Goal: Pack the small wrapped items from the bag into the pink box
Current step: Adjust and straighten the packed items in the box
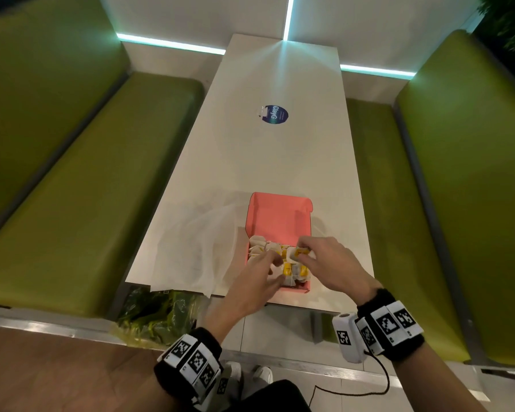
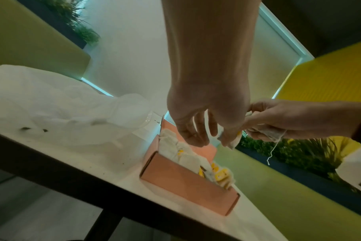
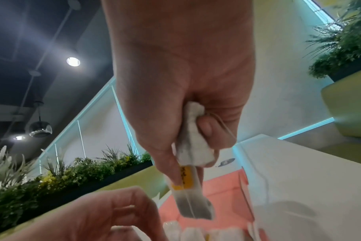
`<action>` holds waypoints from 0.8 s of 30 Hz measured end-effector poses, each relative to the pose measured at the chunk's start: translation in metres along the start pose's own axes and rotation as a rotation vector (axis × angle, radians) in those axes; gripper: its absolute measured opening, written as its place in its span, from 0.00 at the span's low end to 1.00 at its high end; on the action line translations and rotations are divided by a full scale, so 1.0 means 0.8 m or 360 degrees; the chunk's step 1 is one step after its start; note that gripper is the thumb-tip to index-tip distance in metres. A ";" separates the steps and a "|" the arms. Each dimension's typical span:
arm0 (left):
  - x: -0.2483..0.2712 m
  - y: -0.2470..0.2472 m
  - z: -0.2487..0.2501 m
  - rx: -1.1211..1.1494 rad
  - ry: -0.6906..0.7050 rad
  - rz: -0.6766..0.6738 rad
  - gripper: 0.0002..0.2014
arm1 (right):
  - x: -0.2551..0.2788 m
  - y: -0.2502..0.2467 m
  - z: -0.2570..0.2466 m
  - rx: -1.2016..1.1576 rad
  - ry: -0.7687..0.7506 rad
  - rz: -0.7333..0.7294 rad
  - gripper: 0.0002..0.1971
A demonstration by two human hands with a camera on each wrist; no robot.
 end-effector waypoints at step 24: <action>0.015 0.045 0.005 -0.0819 0.0193 -0.0401 0.28 | 0.038 0.095 0.001 -0.0127 0.0748 0.0218 0.07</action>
Point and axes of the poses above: each hand's wrist, its own x-axis away from the middle knuckle, its own y-axis out of the palm, z = x × y, the point moved 2 cm from there along -x, towards the middle knuckle, and after that the axes turned 7 degrees about x, right-handed, at the moved point
